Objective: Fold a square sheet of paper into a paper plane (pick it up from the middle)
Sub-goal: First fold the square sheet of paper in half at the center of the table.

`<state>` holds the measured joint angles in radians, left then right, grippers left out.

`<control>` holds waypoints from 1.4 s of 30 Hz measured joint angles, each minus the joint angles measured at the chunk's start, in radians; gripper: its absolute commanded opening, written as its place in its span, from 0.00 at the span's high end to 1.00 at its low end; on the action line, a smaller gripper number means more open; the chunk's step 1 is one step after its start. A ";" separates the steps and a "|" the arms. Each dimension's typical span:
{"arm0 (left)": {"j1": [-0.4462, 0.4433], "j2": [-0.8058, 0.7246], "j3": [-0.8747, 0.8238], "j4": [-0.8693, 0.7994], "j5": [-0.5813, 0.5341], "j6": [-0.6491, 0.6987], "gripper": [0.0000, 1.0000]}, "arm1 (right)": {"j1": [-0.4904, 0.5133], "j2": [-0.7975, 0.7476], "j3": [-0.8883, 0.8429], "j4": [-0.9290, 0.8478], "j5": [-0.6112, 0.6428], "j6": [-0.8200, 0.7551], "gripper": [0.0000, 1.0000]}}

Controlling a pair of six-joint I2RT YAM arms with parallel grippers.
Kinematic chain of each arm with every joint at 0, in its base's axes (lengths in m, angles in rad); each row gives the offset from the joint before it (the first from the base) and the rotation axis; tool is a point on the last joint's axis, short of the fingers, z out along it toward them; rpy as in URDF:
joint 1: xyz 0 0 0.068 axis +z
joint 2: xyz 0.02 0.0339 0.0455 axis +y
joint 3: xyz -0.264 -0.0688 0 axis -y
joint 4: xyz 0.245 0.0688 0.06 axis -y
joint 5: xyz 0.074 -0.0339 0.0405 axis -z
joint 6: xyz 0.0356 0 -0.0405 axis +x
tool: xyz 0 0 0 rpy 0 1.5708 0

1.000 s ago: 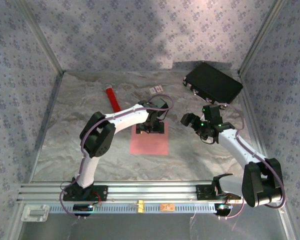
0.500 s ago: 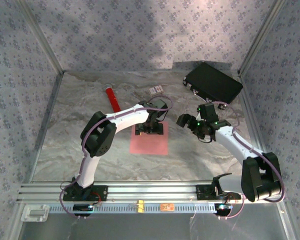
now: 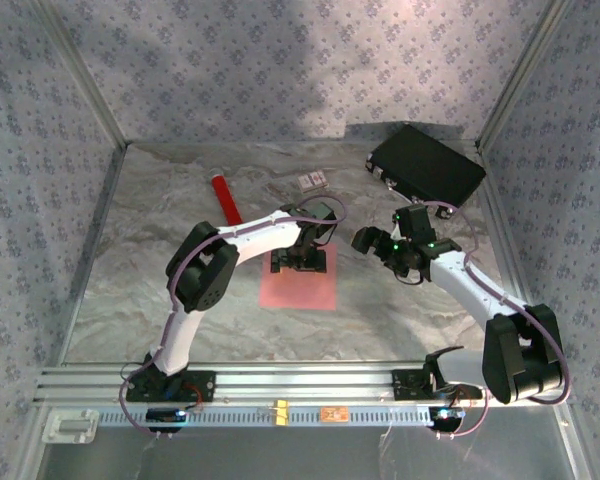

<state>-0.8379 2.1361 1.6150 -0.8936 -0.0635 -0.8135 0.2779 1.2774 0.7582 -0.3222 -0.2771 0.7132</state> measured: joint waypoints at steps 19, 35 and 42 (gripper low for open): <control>0.000 -0.041 -0.082 0.084 0.003 0.000 0.15 | 0.013 0.000 0.000 -0.004 0.004 0.000 0.01; 0.000 -0.052 -0.082 0.086 0.014 0.069 0.49 | 0.018 0.000 0.000 -0.013 0.037 0.000 0.01; 0.002 -0.093 -0.135 0.175 0.068 0.092 0.62 | 0.019 -0.004 0.000 -0.028 0.077 0.008 0.01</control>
<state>-0.8364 2.0426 1.4803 -0.7189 0.0048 -0.7219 0.2974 1.2732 0.7582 -0.3504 -0.2001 0.7216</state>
